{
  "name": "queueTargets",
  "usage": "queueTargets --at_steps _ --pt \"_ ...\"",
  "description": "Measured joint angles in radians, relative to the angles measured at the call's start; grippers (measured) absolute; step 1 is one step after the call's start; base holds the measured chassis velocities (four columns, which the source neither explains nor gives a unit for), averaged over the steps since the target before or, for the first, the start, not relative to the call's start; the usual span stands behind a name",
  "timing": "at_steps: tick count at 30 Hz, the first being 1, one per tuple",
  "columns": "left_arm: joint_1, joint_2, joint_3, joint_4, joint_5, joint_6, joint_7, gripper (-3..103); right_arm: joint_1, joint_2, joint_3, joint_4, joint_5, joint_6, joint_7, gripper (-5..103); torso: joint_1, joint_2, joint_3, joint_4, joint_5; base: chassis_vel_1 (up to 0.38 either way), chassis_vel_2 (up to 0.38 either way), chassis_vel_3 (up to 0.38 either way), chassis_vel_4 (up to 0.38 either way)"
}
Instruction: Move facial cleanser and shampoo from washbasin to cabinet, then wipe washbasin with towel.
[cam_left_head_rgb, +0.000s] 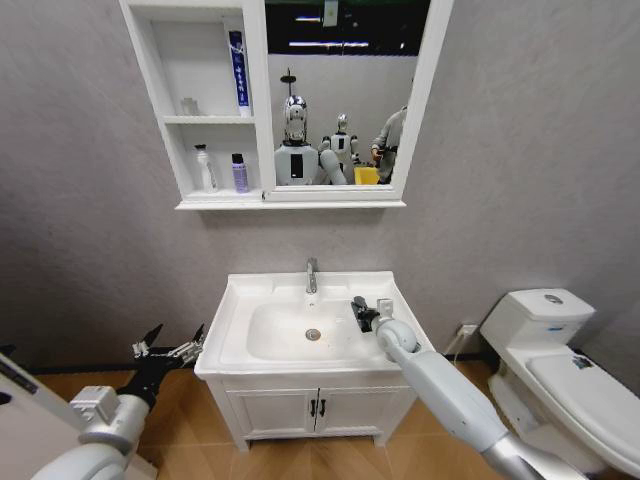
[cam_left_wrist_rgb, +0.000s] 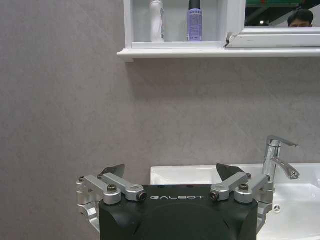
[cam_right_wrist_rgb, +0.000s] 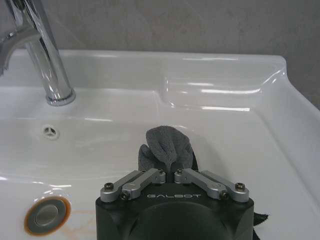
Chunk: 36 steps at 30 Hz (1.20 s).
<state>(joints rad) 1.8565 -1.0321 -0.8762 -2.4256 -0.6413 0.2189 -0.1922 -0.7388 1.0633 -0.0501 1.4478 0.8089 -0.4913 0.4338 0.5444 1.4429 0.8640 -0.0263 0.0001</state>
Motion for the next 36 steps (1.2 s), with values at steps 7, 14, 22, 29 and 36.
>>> queueTargets --at_steps 7,14,22,29,36 --pt "0.0 0.0 0.0 0.0 0.0 0.0 0.0 100 -0.025 0.0 -0.014 -0.056 -0.023 -0.012 -0.023 3 0.0 0.0 0.0 0.0 -0.0003 0.0 0.0 0.0 0.0" --pt "0.0 0.0 0.0 0.0 0.0 0.0 0.0 100 0.045 0.106 -0.057 -0.171 0.03 -0.013 -0.023 3 0.0 0.0 0.0 -0.0001 -0.0002 0.0 0.0 0.0 0.0" --pt "0.0 0.0 0.0 0.0 0.0 0.0 0.0 100 0.097 0.195 -0.099 -0.272 0.102 -0.013 -0.023 3 0.0 0.0 0.0 -0.0003 -0.0003 0.0 0.0 0.0 0.0" --pt "0.0 0.0 0.0 0.0 0.0 0.0 0.0 100 0.132 0.278 -0.12 -0.371 0.117 0.0 -0.057 3 0.0 0.0 0.0 -0.0004 -0.0006 0.0 0.0 0.0 0.0" --pt "0.0 0.0 0.0 0.0 0.0 0.0 0.0 100 0.194 0.421 -0.147 -0.52 0.025 0.121 -0.201 3 0.0 0.0 0.0 -0.0001 -0.0003 0.0 0.0 0.0 0.0"
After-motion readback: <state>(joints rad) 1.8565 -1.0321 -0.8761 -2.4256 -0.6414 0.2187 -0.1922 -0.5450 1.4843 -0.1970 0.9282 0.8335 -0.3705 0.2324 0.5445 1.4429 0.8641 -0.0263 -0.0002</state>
